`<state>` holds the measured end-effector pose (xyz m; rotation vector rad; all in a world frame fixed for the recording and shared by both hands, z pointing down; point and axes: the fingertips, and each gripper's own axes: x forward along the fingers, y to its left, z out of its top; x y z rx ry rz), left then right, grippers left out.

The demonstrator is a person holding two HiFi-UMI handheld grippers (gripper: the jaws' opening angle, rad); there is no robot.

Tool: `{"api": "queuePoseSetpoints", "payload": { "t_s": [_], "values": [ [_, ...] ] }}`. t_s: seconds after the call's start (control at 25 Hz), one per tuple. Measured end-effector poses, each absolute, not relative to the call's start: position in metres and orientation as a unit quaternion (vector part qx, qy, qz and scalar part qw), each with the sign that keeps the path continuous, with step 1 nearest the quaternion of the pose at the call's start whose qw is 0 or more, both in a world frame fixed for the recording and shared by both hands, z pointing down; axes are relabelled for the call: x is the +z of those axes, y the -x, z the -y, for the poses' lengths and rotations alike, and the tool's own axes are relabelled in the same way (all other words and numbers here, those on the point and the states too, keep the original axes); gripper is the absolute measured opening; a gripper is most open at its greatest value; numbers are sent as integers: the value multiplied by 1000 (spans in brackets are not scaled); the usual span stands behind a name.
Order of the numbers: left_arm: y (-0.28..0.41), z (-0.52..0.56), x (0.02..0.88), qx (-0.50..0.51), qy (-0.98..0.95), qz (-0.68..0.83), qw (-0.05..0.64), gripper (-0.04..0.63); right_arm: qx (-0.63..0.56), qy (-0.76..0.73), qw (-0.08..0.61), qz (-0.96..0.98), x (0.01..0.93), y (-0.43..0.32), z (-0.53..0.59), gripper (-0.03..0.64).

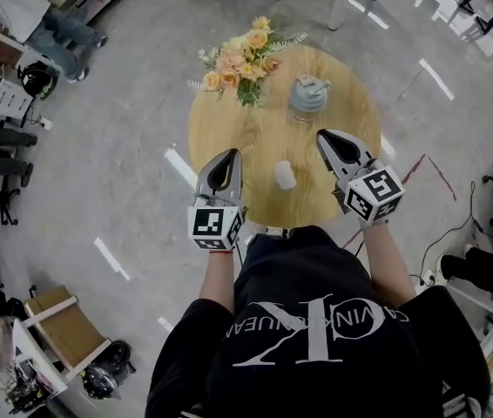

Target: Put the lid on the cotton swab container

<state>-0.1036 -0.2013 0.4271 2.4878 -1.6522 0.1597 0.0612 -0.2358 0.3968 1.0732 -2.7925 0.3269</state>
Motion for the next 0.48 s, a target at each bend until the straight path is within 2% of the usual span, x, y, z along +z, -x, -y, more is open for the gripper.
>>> {"api": "queuePoseSetpoints", "payload": {
  "t_s": [0.48],
  "values": [
    [123,199,389,23,-814,579,47,12,79,-362,38,928,364,-66,235,25]
  ]
}}
